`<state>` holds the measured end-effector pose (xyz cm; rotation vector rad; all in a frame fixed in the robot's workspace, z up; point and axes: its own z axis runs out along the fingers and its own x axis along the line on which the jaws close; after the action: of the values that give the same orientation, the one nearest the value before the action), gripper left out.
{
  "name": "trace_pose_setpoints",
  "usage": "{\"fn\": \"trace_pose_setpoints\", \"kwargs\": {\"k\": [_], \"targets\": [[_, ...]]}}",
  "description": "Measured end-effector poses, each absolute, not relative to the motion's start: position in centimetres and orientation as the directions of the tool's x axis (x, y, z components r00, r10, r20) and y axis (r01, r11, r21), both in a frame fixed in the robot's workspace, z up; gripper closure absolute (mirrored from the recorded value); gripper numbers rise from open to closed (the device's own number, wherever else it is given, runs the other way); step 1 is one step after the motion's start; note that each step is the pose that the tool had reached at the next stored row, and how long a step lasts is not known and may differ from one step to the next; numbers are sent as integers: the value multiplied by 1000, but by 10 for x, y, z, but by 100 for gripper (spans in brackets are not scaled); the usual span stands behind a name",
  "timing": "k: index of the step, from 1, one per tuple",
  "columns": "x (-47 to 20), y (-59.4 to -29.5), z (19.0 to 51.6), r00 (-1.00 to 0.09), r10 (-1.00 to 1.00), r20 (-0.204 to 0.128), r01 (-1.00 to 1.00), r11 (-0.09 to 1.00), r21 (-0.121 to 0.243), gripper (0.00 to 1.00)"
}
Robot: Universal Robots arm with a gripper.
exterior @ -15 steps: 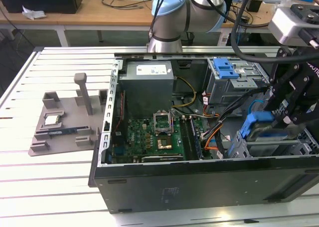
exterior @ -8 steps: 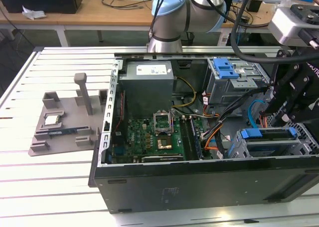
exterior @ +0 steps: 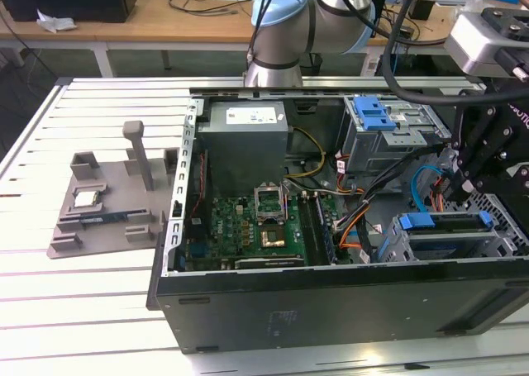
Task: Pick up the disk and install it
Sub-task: 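Insert the disk into the insertion slot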
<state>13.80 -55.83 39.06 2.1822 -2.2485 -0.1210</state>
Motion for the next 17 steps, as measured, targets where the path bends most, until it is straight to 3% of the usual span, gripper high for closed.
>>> {"fn": "trace_pose_setpoints", "kwargs": {"k": [17], "targets": [[155,-557,365,-31,-998,-49,-998,28,64,89]]}}
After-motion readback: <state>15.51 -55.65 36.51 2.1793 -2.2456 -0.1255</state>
